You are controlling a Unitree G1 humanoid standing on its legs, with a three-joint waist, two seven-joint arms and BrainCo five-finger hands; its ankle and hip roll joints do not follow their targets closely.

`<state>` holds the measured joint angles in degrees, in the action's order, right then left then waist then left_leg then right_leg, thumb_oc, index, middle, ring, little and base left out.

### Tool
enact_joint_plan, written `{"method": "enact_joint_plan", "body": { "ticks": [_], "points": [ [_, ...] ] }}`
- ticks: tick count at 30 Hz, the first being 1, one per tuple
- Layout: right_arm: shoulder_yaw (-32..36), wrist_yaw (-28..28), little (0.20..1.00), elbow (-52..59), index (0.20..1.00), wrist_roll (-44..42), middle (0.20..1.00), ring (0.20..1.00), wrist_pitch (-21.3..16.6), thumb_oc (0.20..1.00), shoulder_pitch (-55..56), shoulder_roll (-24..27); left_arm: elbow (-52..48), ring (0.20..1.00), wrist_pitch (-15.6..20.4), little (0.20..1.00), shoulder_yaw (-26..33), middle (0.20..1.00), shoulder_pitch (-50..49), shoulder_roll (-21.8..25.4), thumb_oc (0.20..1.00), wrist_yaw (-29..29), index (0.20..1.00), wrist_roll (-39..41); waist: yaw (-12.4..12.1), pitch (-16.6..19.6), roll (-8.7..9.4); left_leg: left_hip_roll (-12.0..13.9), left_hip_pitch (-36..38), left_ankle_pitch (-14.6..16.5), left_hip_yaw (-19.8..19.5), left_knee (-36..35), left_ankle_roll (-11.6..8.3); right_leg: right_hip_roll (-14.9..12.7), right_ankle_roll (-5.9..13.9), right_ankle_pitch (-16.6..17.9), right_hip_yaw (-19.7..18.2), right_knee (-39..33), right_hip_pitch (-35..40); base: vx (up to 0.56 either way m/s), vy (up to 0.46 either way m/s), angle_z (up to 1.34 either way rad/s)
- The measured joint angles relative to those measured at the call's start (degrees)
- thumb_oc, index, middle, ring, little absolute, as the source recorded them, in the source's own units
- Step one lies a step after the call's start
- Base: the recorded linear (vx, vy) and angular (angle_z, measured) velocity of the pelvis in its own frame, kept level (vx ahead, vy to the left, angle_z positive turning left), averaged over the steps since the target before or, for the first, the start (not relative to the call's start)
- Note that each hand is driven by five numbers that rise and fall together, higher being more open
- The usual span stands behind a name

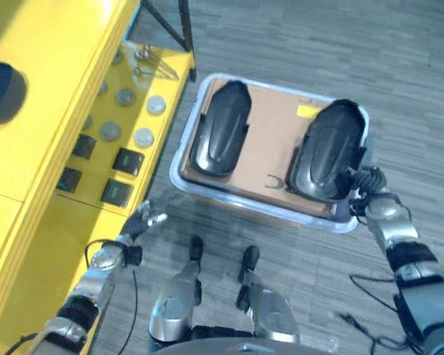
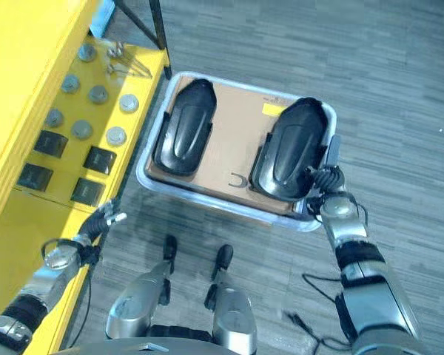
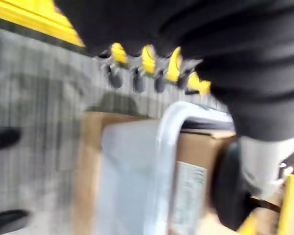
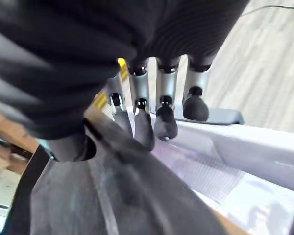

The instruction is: Move parts from the plastic box to the shelf.

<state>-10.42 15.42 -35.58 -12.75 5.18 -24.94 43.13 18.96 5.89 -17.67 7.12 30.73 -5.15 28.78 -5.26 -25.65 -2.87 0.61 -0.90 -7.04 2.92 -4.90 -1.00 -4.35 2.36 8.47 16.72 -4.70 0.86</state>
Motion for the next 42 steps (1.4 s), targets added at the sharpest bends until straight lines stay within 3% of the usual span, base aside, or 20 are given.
{"method": "enact_joint_plan", "body": {
  "ticks": [1,2,5,8,15,21,26,34,42],
  "points": [
    [0.7,0.8,0.2,3.4,0.2,1.5,0.2,0.2,0.4,0.2,2.1,0.2,-3.3,1.0,-1.3,1.0,0.5,1.0,-0.1,1.1,1.0,0.2,1.0,0.3,0.3,1.5,0.11,0.0,0.2,0.3,0.0,0.0,0.1,0.0,0.06,-0.2,0.0,0.0,0.2,0.09,-0.081,-0.04],
    [2.7,3.6,0.2,11.7,0.2,5.7,0.2,0.2,-0.2,0.2,7.5,0.3,-10.7,1.0,-2.8,1.0,3.0,1.0,-1.1,2.2,1.0,0.2,1.0,1.0,0.6,5.3,0.26,0.0,0.9,0.7,0.1,0.0,0.12,0.0,0.27,-0.6,-0.2,0.0,0.8,0.07,-0.059,-0.04],
    [2.8,5.5,0.2,17.1,0.2,10.4,0.2,0.2,-1.4,0.2,11.3,0.6,-13.8,1.0,-4.3,1.0,4.5,1.0,-0.9,2.1,1.0,-0.4,1.0,3.1,1.5,10.8,0.71,0.0,2.1,1.8,0.3,0.0,0.41,0.0,0.51,-1.6,-0.4,0.0,2.3,0.05,-0.07,-0.04],
    [3.0,9.7,0.2,24.2,0.2,17.1,0.2,0.2,-3.0,0.2,12.3,1.4,-21.0,1.0,-6.7,1.0,4.5,1.0,-0.9,1.9,1.0,-3.9,1.0,4.9,2.3,13.4,1.95,0.3,3.8,1.9,0.3,0.0,0.36,0.3,0.58,-2.2,-0.5,0.0,3.6,0.02,-0.061,-0.04],
    [3.3,14.8,0.2,31.2,0.2,26.5,0.2,0.2,-7.9,0.2,7.1,3.1,-23.1,1.0,-10.0,1.0,1.2,1.0,5.3,1.4,1.0,-7.2,1.0,8.3,3.3,14.8,2.59,0.4,4.0,1.9,1.1,0.0,0.35,0.4,0.55,-2.1,-1.5,0.0,3.2,0.01,-0.02,-0.06],
    [-1.9,18.5,0.2,37.3,0.2,31.0,0.2,0.2,-10.5,0.2,-1.4,3.6,-21.6,1.0,-10.6,1.0,-2.9,1.0,10.3,-3.4,1.0,-1.6,1.0,8.2,4.5,15.5,2.68,0.4,4.8,1.7,1.9,0.0,0.64,0.5,0.18,-1.7,-2.6,0.0,3.4,0.03,-0.016,-0.1],
    [-5.9,18.2,0.2,38.7,0.2,32.8,0.2,0.2,-11.6,0.2,-3.7,2.6,-21.0,1.0,-10.6,1.0,-4.3,1.0,12.1,-6.6,1.0,0.0,1.0,8.4,4.3,15.6,2.72,0.3,5.0,1.8,2.2,0.3,0.58,0.5,0.09,-1.6,-3.0,0.0,3.5,0.01,-0.003,-0.03],
    [-14.0,15.8,0.2,36.1,0.2,34.7,0.2,0.2,-12.8,0.2,-4.0,0.2,-21.4,1.0,-10.5,1.0,-6.0,1.0,14.0,-7.7,1.0,0.3,1.0,12.2,3.9,15.7,2.76,0.4,5.7,2.0,2.2,0.0,0.66,0.5,0.13,-1.6,-3.0,0.0,4.2,0.0,0.0,0.0],
    [-15.3,16.0,0.2,31.9,0.2,32.1,0.2,0.2,-13.4,0.2,-4.0,-6.1,-22.3,1.0,-9.6,1.0,-6.1,1.0,13.9,-7.8,1.0,3.2,1.0,13.8,2.2,16.7,3.21,0.2,5.3,1.8,1.5,0.0,0.74,0.4,0.18,-1.7,-2.0,0.0,4.3,0.0,0.009,0.06]
  ]
}}
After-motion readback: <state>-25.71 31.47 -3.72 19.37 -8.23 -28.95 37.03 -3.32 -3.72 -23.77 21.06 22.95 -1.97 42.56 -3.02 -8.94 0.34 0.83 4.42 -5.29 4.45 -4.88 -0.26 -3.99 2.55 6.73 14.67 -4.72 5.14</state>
